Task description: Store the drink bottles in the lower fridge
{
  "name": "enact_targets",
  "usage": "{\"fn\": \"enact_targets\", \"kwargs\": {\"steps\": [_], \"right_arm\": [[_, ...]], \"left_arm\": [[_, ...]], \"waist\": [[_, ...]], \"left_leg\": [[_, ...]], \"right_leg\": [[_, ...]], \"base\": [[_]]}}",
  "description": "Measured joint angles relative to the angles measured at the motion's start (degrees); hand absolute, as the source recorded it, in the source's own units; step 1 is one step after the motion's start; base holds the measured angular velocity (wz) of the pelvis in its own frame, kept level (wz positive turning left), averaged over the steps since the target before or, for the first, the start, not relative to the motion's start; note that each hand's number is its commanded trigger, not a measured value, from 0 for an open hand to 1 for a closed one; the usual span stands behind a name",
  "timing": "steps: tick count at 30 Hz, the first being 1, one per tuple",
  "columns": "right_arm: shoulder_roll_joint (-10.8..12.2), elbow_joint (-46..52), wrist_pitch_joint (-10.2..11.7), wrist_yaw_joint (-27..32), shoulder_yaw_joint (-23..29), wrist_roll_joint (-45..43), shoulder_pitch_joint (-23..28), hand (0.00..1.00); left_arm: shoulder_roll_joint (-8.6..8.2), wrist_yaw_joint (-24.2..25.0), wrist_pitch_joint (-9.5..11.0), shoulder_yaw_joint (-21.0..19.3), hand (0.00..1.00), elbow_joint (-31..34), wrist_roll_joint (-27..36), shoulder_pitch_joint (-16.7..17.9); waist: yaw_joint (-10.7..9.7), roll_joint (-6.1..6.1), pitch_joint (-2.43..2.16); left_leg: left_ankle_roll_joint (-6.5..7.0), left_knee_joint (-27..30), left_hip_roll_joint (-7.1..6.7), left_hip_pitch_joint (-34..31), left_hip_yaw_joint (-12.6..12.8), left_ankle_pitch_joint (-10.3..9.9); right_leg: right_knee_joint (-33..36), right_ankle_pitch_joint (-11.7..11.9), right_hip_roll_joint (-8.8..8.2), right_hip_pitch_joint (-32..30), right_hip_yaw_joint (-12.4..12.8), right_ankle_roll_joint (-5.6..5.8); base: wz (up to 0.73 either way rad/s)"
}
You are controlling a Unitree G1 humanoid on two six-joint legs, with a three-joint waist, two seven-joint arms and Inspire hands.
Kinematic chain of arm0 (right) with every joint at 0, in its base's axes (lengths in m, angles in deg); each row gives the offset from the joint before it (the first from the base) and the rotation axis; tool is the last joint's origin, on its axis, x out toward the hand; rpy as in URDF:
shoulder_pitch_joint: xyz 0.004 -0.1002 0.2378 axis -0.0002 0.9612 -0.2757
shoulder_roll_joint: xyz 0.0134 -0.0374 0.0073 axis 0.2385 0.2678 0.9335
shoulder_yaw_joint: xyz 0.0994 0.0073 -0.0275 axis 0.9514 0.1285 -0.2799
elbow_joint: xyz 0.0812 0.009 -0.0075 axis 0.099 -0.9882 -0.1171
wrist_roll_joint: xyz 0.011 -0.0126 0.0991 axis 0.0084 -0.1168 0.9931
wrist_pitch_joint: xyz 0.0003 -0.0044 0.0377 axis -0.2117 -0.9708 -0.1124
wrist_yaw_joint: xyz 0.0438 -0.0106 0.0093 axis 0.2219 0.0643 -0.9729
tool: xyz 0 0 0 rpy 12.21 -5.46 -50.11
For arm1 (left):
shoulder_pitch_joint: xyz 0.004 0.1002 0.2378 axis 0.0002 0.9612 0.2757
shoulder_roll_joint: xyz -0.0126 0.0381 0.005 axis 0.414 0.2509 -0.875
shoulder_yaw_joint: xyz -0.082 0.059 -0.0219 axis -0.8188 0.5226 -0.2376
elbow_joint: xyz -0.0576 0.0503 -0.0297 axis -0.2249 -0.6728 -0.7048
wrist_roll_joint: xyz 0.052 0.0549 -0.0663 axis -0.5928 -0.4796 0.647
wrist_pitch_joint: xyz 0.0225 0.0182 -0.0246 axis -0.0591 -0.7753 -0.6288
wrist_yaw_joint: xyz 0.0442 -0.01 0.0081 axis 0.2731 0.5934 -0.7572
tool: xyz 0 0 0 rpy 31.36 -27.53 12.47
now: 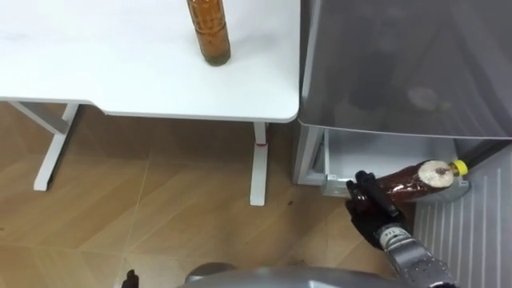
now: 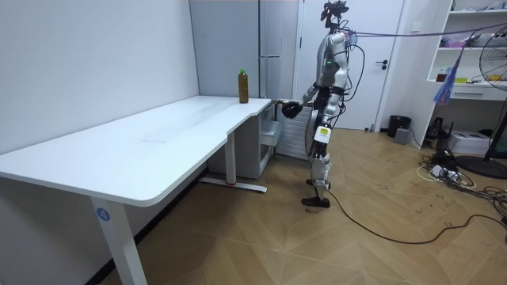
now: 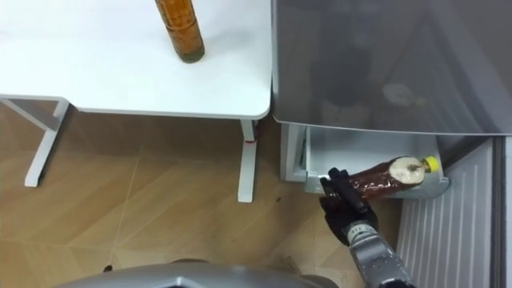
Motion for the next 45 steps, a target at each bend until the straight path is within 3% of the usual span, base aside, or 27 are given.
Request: {"fn": "enact_targets", "kwargs": {"steps": [6,10,15,18,20,23,27,30,34,38,45], "right_arm": [[-0.1,0.0,0.05,-0.73,-0.18,6.17,-0.81,1.0],[-0.38,-0.45,0.02,-0.74,-0.11,8.18,-2.34,1.0],[-0.53,-3.81,-0.2,-0.91,-0.08,9.07,-7.65,1.0],[-0.63,-4.68,-0.28,-0.94,-0.03,10.82,-11.53,1.0],[-0.77,-9.59,-1.93,-0.97,1.82,12.53,-15.77,1.0],[-1.12,-14.57,-2.86,-1.05,3.2,12.42,-20.31,1.0],[-1.44,-16.1,-3.95,-1.86,4.2,12.89,-22.17,1.0],[-2.43,-16.51,-3.98,-1.8,4.94,13.32,-23.41,1.0],[-3.07,-19.5,-4.42,-1.78,6.26,13.63,-26.75,1.0],[-4.21,-22.43,-5.89,-0.84,8.93,13.67,-32.2,1.0],[-7.13,-22.61,-5.88,-0.43,11.06,14.37,-35.14,1.0]], "left_arm": [[-0.04,0.62,-2.1,0.73,0.0,-1.35,0.06,0.11],[-0.03,1.9,-4.25,1.63,0.0,-1.14,0.04,-0.13],[0.08,2.06,-4.56,1.64,0.0,-1.26,0.03,-2.34],[0.19,2.09,-5.35,1.72,0.0,-1.49,0.13,-4.25],[0.41,2.19,-6.33,2.72,0.0,-1.9,0.14,-6.03],[0.79,2.9,-6.66,4.29,0.0,-3.35,0.14,-7.68],[1.34,3.52,-7.37,6.08,0.0,-4.19,0.14,-9.3],[1.87,4.63,-7.36,6.14,0.0,-4.26,0.19,-11.25],[1.94,5.1,-7.37,6.74,0.0,-4.36,0.62,-12.72],[1.96,5.26,-7.34,7.16,0.0,-4.38,0.61,-14.34],[2.23,4.87,-7.42,7.29,0.0,-4.94,0.78,-16.5]], "waist": [[0.0,0.16,0.06],[-0.19,0.77,-0.14],[0.02,0.87,0.05],[-0.14,0.68,0.36],[-0.17,0.12,0.73],[0.28,-0.14,0.88],[0.3,-0.12,0.94],[2.11,-0.2,1.01],[3.1,-0.36,1.23],[3.22,-0.4,2.13],[4.83,-0.57,2.54]], "left_leg": [[0.0,0.19,-0.05,-0.43,0.0,0.0],[0.07,0.5,-0.06,-2.17,-0.01,0.06],[0.14,0.91,-0.07,-4.27,-0.1,0.13],[0.24,1.52,-0.07,-6.59,-0.42,0.34],[0.28,2.21,-0.08,-8.63,-0.63,0.5],[0.38,2.48,-0.09,-10.95,-0.63,0.75],[0.4,3.49,-0.1,-13.7,-0.62,0.81],[0.47,4.49,-0.03,-16.52,-0.77,0.86],[0.76,4.62,-0.32,-18.94,-0.88,1.55],[1.02,6.44,-0.57,-23.09,-0.87,2.01],[1.7,9.73,-1.11,-29.6,-0.57,2.42]], "right_leg": [[-0.57,-0.04,-0.04,0.18,-0.53,0.03],[-0.5,-0.02,-0.04,-1.26,-0.58,0.0],[0.23,-0.02,-0.1,-3.6,-0.48,0.0],[0.76,0.02,-0.21,-5.65,-1.07,-0.07],[1.46,0.06,-0.33,-7.54,-1.63,-0.14],[2.23,0.15,-0.45,-10.0,-1.74,-0.27],[3.07,0.21,-0.57,-12.92,-1.53,-0.37],[4.63,0.22,-0.7,-16.07,-1.33,-0.39],[5.56,0.33,-1.2,-18.81,-1.58,-0.56],[8.69,0.32,-1.88,-23.65,-1.53,-0.56],[12.97,0.3,-3.06,-30.66,-1.22,-0.59]], "base": [[0.05],[0.03],[0.01],[0.1],[0.1],[0.01],[-0.02],[-0.02],[0.01],[-0.01],[0.0]]}}
